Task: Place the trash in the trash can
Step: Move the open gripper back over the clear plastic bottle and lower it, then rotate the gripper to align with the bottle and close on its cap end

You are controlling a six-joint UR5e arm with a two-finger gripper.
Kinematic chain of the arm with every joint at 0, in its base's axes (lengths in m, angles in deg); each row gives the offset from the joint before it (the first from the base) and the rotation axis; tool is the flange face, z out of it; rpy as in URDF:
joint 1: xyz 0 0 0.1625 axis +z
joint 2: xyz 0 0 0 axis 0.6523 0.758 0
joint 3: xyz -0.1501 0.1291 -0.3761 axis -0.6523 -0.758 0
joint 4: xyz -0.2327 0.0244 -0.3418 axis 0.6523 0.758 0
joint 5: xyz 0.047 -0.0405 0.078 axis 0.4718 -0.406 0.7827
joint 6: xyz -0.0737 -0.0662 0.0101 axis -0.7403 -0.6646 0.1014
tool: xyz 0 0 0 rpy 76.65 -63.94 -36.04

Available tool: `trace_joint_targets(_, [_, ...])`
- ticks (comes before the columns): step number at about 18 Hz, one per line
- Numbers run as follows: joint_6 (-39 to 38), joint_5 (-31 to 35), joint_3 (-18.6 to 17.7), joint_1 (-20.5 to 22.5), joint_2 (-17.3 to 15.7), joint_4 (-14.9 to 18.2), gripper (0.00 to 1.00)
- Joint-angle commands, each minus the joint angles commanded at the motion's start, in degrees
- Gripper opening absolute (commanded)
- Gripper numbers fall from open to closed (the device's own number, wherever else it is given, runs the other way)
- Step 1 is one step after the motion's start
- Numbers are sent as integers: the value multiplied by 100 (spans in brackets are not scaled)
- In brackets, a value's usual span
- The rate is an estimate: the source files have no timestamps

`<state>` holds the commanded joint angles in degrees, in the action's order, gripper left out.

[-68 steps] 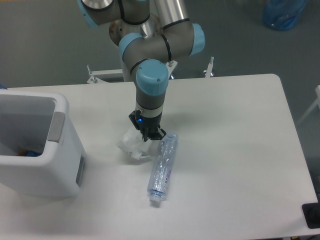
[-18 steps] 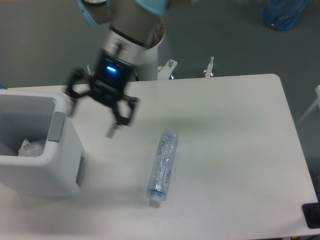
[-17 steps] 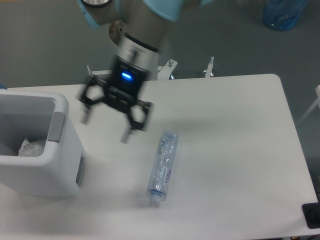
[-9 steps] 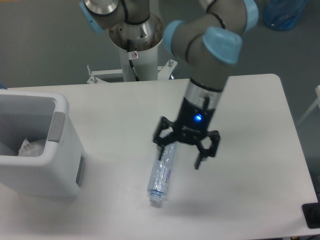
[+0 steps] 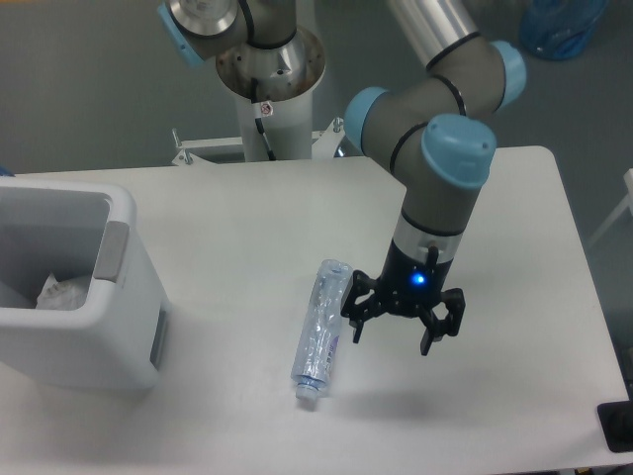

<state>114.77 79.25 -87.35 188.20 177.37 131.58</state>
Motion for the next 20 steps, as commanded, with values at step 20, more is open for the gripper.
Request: trace_joint_targets(20, [-53, 1037, 606, -712, 624, 984, 100])
